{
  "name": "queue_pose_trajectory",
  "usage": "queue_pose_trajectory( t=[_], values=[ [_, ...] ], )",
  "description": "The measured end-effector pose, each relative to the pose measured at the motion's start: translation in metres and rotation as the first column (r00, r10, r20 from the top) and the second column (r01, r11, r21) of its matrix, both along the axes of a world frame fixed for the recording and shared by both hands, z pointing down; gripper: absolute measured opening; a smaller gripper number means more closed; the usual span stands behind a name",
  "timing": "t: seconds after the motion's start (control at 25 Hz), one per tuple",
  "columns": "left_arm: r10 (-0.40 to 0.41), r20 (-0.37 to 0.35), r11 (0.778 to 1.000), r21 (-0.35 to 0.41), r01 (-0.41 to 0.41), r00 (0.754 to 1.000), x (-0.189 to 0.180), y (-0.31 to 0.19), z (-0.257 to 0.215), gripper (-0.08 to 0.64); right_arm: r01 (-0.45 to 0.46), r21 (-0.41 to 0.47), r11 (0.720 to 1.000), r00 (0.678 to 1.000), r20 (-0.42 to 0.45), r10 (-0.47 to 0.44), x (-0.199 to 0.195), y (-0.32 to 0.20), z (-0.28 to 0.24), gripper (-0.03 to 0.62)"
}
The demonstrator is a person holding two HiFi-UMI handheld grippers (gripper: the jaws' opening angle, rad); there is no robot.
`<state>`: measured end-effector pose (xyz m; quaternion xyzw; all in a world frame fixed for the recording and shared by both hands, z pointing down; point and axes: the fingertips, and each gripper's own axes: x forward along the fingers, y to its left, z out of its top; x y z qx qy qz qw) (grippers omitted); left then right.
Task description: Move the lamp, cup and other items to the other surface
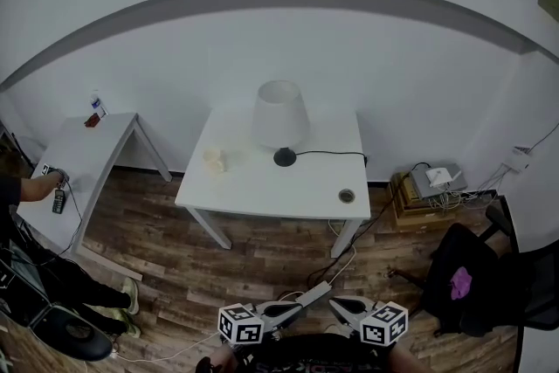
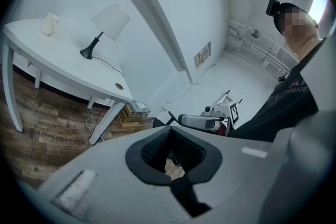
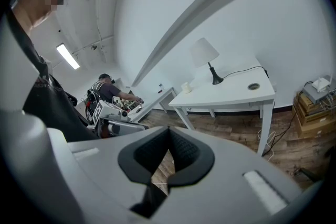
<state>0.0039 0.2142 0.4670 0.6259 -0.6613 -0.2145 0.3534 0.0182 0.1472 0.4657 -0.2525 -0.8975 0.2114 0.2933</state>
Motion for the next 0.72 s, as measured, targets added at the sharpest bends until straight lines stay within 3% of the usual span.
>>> queue_pose_trajectory(
  t=[0.72],
  values=[
    [0.009, 0.011, 1.0, -0.006, -0.009, 1.0, 0.0025, 0.0055, -0.0031, 0.003, -0.009, -0.011, 1.0, 1.0, 0.01, 0.009, 0.0032, 0.0056, -0.0032, 0.005]
  ],
)
